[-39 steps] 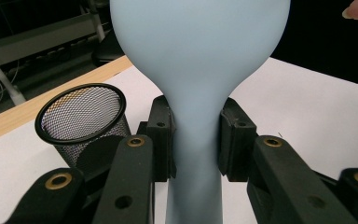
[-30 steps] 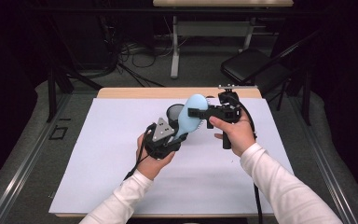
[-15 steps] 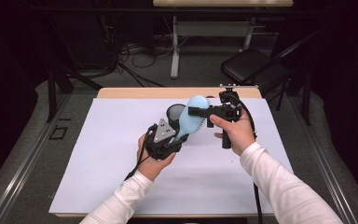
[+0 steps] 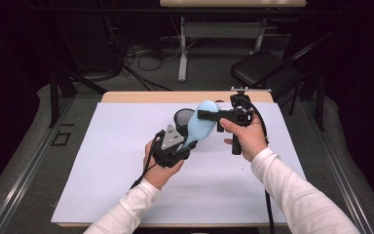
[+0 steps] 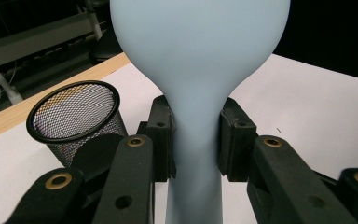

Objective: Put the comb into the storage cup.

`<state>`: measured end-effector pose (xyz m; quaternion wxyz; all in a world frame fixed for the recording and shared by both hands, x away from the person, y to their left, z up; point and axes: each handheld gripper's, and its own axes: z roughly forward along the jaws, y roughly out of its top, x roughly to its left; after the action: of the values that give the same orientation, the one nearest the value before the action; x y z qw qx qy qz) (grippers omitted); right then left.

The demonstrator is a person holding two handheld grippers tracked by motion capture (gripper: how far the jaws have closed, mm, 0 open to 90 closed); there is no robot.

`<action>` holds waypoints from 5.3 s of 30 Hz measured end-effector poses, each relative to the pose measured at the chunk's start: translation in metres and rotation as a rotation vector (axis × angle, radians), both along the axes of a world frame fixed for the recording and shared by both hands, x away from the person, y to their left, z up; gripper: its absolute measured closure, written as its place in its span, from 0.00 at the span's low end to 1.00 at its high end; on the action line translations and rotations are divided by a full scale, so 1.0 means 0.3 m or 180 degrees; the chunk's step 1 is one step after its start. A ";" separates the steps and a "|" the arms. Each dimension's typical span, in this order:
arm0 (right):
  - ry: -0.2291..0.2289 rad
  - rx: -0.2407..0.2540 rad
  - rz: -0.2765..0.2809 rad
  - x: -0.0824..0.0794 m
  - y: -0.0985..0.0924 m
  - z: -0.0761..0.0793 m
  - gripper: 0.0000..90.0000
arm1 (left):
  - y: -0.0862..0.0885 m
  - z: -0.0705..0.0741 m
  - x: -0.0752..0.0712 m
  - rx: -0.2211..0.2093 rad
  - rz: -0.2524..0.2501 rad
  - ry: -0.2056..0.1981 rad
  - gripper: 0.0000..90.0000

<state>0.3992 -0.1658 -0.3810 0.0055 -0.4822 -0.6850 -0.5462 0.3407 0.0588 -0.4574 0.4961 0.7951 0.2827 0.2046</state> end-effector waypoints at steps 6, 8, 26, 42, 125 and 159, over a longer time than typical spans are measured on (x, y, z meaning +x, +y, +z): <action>0.0058 0.0027 -0.0013 0.004 -0.005 -0.001 0.49 | 0.001 0.001 0.000 -0.0005 -0.0005 0.0001 0.78; 0.0065 0.0037 -0.0017 0.004 -0.004 -0.002 0.50 | 0.002 0.001 0.001 -0.0008 -0.0007 0.0001 0.78; 0.0144 0.0167 -0.0029 0.003 -0.005 -0.004 0.52 | 0.006 -0.003 0.006 -0.0062 -0.0034 0.0017 0.78; 0.0160 0.0188 -0.0048 -0.001 0.000 -0.001 0.54 | 0.007 -0.004 0.008 -0.0093 -0.0029 0.0032 0.77; -0.0022 -0.0071 -0.0238 0.058 -0.008 0.050 0.55 | 0.117 0.037 0.089 -0.0549 0.0094 0.0475 0.18; -0.0187 -0.0359 -0.0406 0.131 0.030 0.115 0.55 | 0.270 0.061 0.150 -0.0574 0.0462 0.0540 0.01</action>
<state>0.4386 -0.1567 -0.3465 -0.0765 -0.5081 -0.6824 -0.5199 0.3857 0.1398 -0.4391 0.5238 0.7392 0.3976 0.1458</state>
